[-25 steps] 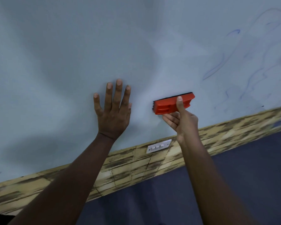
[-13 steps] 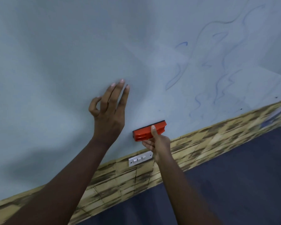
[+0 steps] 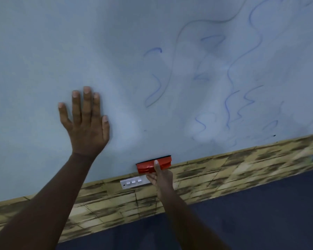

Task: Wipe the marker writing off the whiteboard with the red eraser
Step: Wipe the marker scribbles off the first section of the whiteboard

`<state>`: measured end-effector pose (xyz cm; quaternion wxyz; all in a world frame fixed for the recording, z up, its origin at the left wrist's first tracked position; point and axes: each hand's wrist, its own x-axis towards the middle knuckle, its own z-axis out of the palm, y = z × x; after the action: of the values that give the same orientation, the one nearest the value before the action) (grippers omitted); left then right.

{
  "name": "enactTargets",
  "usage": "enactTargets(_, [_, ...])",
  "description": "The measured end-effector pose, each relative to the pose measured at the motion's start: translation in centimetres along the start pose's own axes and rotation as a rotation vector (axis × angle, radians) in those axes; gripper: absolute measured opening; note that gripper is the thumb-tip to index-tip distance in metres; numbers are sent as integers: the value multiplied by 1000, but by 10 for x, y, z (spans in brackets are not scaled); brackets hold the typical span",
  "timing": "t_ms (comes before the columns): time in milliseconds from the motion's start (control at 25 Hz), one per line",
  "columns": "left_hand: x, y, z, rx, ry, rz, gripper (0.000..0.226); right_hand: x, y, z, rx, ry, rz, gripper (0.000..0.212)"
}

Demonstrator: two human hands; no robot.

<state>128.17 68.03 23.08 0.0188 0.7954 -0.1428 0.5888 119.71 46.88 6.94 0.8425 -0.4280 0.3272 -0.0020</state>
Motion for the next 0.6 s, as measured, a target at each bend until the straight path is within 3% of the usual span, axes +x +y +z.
enactTargets(280, [-5,-2,4,43,2,41,71,29,8,-39,32,105,12,37])
enactTargets(440, [-5,-1,7,59,35,47,71,27,-21,-38,-65,276,-281,48])
enactTargets(520, [-6,1,9,54,47,34,71,14,-38,-28,-114,275,-443,50])
enactTargets(600, [-9,2,11,45,63,32,73,-3,-37,-2,-186,268,-554,64])
